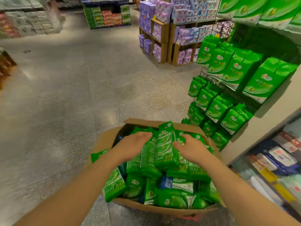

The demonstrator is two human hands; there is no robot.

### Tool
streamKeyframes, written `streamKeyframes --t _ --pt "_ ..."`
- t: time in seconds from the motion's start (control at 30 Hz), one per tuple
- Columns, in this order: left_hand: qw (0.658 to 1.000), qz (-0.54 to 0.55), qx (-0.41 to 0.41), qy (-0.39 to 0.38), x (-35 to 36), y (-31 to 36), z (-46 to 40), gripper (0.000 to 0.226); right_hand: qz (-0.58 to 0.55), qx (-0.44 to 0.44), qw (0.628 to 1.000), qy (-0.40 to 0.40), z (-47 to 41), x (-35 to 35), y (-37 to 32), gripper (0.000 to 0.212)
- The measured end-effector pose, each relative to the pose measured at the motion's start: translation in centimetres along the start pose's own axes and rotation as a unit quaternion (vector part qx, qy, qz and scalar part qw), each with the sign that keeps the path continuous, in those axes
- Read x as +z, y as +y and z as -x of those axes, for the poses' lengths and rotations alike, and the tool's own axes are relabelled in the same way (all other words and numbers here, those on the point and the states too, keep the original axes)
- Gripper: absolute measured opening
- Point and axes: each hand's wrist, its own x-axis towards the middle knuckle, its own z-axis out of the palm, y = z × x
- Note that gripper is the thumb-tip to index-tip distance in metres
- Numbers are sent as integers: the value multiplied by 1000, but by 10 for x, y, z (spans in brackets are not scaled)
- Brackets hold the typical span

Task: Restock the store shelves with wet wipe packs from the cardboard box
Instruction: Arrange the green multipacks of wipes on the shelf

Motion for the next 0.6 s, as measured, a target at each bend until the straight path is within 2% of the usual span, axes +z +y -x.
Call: streamKeyframes --t 0.13,0.23,0.37,0.5,0.6 --pt "985 147 -80 -32 30 -16 -13 44 -39 50 997 -40 -8 21 -1 88" --pt "963 233 -127 -34 50 -29 -21 32 -78 92 992 -35 -16 39 -3 91" --pt "949 285 -135 -19 64 -41 -17 35 -121 131 984 9 -29 62 -6 94" --pt "927 348 -137 -11 64 -44 -7 34 -204 138 969 27 -31 76 -11 66" --pt "893 421 -157 1 61 -50 2 35 -290 147 945 28 -23 75 -14 79"
